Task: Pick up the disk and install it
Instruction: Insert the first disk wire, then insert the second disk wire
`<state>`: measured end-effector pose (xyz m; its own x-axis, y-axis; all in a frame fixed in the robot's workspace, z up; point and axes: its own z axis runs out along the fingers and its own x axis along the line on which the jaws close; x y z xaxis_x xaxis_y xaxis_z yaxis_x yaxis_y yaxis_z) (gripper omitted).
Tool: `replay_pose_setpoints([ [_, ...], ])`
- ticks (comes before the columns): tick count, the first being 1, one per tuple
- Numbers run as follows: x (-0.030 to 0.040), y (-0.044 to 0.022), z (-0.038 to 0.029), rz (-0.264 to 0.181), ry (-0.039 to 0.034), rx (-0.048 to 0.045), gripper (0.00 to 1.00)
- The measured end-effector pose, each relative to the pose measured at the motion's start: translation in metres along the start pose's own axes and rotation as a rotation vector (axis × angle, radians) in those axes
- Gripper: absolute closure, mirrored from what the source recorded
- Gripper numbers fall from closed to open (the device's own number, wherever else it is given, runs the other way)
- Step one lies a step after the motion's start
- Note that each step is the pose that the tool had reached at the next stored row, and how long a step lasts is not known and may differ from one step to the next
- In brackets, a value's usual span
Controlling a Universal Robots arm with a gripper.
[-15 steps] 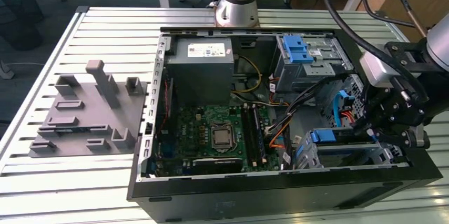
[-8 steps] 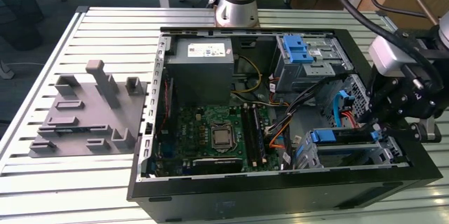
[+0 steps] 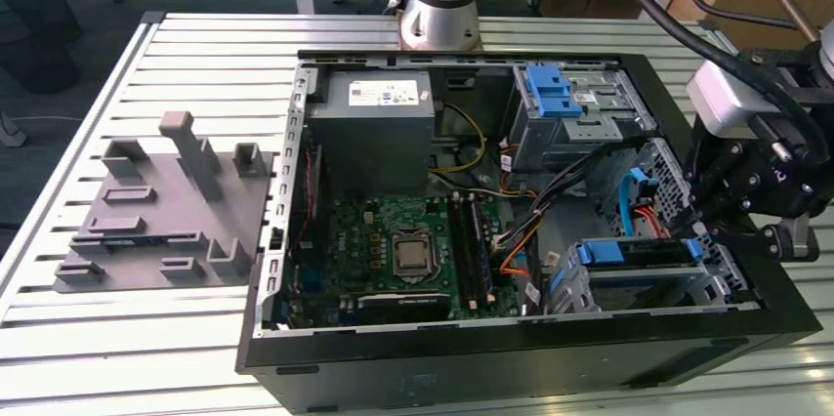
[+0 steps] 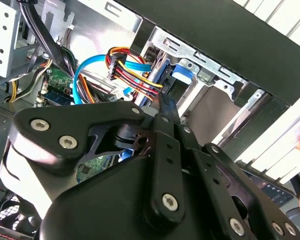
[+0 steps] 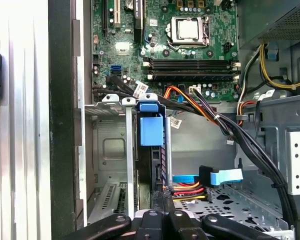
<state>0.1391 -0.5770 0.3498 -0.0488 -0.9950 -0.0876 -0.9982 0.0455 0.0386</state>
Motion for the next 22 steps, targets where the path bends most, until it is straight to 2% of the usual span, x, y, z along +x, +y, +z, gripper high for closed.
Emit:
replay_pose_setpoints([
  [15,0.0,0.0001,-0.0003,0.0,0.0,0.0,0.89],
  [18,0.0002,0.004,-0.0003,0.0,0.0001,0.0004,0.89],
  [22,0.0007,0.0154,0.0002,-0.001,-0.0003,0.0048,0.89],
])
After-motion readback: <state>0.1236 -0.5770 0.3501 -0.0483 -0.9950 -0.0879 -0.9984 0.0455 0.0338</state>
